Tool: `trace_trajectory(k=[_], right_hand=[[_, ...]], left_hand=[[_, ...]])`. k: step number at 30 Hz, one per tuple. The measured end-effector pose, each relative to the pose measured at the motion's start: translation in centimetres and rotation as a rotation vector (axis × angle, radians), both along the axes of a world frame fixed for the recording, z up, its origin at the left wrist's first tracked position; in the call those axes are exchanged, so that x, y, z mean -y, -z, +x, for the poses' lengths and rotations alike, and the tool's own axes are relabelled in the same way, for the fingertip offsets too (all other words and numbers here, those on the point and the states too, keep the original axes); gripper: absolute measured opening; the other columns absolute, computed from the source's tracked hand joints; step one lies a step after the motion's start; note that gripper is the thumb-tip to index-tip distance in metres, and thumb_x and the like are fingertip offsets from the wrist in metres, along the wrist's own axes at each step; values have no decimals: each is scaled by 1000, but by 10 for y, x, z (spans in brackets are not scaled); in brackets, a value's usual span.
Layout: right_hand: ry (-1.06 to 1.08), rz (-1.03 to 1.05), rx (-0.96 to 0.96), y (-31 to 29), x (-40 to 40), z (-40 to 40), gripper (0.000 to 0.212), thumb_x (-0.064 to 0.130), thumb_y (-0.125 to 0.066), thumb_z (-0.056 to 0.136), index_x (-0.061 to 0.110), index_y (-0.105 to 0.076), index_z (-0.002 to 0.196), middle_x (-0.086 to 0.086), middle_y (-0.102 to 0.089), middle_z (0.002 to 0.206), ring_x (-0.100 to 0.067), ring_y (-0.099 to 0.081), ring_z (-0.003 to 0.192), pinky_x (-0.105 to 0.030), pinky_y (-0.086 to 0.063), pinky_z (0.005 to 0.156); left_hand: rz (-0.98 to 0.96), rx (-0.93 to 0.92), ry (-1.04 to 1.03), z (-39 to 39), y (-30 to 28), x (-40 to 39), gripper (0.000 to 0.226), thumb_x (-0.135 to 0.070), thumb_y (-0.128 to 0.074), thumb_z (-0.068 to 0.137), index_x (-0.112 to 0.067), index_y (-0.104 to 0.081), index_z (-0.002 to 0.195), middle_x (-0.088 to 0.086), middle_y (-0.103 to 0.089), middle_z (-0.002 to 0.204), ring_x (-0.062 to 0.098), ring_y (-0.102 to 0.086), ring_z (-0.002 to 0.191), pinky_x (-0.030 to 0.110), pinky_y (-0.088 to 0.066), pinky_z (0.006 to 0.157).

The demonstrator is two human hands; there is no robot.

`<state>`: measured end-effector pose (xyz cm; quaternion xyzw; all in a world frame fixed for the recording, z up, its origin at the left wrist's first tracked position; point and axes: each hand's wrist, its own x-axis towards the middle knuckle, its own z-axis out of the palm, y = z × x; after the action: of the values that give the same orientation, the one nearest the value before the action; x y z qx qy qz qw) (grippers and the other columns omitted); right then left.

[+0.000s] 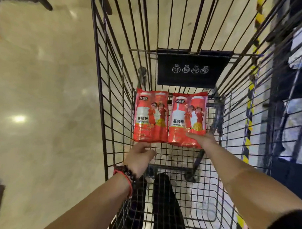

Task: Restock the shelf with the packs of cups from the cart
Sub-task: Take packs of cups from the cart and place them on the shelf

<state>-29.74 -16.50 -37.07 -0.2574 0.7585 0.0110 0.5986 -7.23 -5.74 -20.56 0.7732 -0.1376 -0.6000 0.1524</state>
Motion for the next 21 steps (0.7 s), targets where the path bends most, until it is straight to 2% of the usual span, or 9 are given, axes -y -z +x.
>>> trace_trajectory(k=[2, 4, 6, 9, 10, 12, 15, 18, 21], right_hand=[[-16, -19, 31, -10, -2, -4, 55, 44, -93, 62, 24, -67, 106, -6, -72, 120, -19, -68, 96, -35, -53, 91], [43, -43, 47, -23, -11, -7, 68, 48, -92, 59, 19, -68, 116, -7, -74, 114, -28, -70, 101, -44, -55, 96], [143, -102, 95, -46, -26, -6, 56, 43, -91, 64, 21, -68, 110, -5, -77, 106, -28, -72, 100, -47, -54, 99], [206, -192, 229, -93, -57, -4, 34, 34, -87, 72, 29, -67, 99, 5, -79, 97, -14, -74, 93, -33, -52, 87], [202, -198, 277, -113, -66, -3, 35, 35, -86, 72, 31, -67, 101, 9, -79, 99, -10, -73, 96, -29, -49, 83], [213, -202, 362, -150, -84, -1, 42, 38, -87, 68, 39, -67, 105, 14, -77, 104, -6, -70, 101, -29, -44, 87], [164, -202, 481, -193, -103, 3, 39, 37, -88, 69, 45, -70, 102, 2, -75, 117, -13, -71, 107, -35, -44, 98], [1, -237, 587, -220, -108, 14, 54, 46, -88, 61, 26, -73, 108, -7, -76, 115, -20, -71, 109, -40, -50, 100], [-107, -314, 644, -236, -100, 29, 44, 47, -83, 68, 36, -72, 109, 0, -77, 111, -17, -73, 106, -29, -58, 91]], left_hand=[[-19, -23, 3, -3, -7, 2, 47, -35, -66, 75, -22, -59, 121, 4, -66, 115, 21, -63, 103, 45, -52, 95], [-41, -43, 6, -5, -12, 4, 57, -39, -65, 68, -20, -57, 122, 5, -65, 116, 23, -62, 107, 49, -50, 99], [-64, -65, -14, -4, -16, 7, 51, -37, -68, 73, -21, -56, 120, 2, -65, 114, 22, -62, 107, 50, -48, 101], [-105, -84, -50, 2, -23, 13, 39, -26, -73, 84, -28, -53, 118, -3, -64, 116, 20, -60, 110, 45, -47, 98], [-108, -103, -50, 4, -26, 16, 46, -28, -76, 83, -28, -51, 122, -3, -64, 118, 21, -59, 112, 43, -47, 96], [-101, -159, 0, 6, -37, 21, 80, -41, -82, 71, -26, -42, 139, -1, -60, 126, 24, -55, 119, 49, -40, 105], [-111, -296, 72, 6, -56, 24, 123, -53, -91, 42, -26, -33, 147, 5, -55, 137, 30, -53, 126, 58, -37, 109], [-218, -474, -5, 11, -66, 23, 121, -44, -97, 35, -22, -41, 140, 10, -65, 128, 32, -65, 114, 56, -50, 99], [-324, -367, -66, 19, -80, 20, 105, -32, -94, 44, -16, -46, 136, 14, -67, 124, 34, -66, 112, 58, -50, 98]])
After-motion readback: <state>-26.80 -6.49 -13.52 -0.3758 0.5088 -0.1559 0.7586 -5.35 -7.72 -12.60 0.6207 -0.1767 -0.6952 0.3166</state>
